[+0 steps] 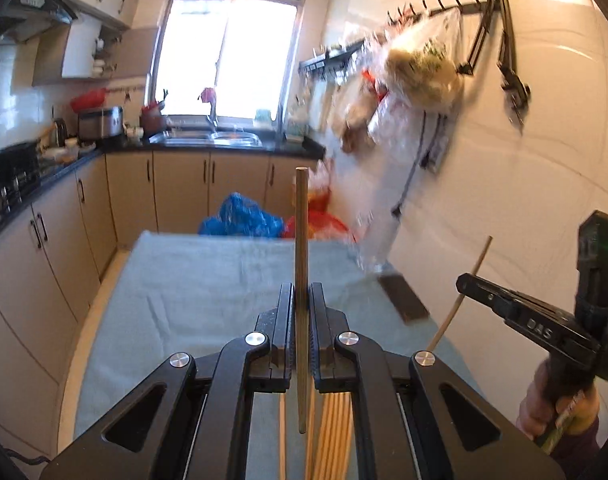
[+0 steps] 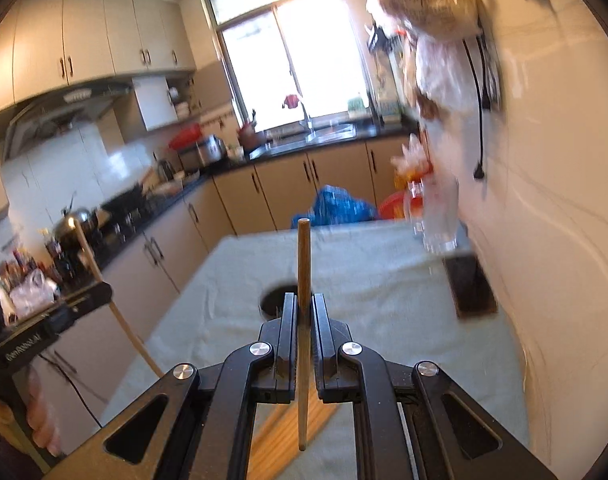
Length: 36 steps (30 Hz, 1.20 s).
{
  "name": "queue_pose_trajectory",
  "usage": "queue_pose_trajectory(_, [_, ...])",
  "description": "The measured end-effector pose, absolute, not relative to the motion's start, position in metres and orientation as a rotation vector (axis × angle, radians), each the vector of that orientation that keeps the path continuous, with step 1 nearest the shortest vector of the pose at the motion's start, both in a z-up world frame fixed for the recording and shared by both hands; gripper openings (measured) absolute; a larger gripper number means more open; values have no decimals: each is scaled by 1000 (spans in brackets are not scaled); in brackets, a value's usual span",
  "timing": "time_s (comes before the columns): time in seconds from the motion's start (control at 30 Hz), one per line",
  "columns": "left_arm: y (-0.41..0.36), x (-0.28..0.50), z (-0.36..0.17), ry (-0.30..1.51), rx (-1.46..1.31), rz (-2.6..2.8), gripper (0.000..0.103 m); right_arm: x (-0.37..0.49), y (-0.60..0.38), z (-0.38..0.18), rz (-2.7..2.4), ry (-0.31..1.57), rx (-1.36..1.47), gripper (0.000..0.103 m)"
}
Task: Organize utensils
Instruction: 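Carry both chopsticks over the black holder cup and open both grippers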
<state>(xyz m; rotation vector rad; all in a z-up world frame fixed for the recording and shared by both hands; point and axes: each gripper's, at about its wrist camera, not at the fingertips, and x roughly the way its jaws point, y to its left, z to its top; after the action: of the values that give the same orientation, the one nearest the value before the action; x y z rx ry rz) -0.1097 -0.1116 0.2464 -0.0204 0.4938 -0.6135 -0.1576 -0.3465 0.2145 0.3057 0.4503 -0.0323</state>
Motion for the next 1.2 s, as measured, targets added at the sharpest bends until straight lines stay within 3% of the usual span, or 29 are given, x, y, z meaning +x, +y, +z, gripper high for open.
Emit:
queue_pose_trajectory(0.2, [-152, -57, 267, 426, -59, -574, 6, -114, -350, 248, -29, 332, 369, 7])
queue_pose_trajectory(0.43, [-192, 8, 248, 505, -93, -573, 6, -64, -359, 242, -108, 291, 386, 7])
queue_pose_trajectory(0.7, [-220, 44, 190, 645, -12, -535, 6, -10, -375, 179, -98, 484, 447, 7])
queue_pose_trajectory(0.9, [-217, 49, 175, 675, -7, -523, 7, 11, -386, 141, -82, 581, 502, 8])
queue_pose_trajectory(0.97, [-214, 48, 176, 671, -5, -526, 17, 13, -389, 138, -84, 590, 515, 8])
queue_pose_trajectory(1.03, [-208, 44, 178, 662, -13, -523, 29, 13, -392, 136, -87, 602, 528, 12])
queue_pose_trajectory(1.07, [-205, 43, 180, 655, -17, -519, 33, 14, -393, 135, -86, 609, 531, 19])
queue_pose_trajectory(1.17, [-195, 34, 188, 642, -23, -522, 35, 12, -396, 136, -99, 617, 531, 42])
queue_pose_trajectory(1.2, [-192, 31, 190, 639, -25, -522, 36, 12, -395, 138, -102, 618, 530, 43])
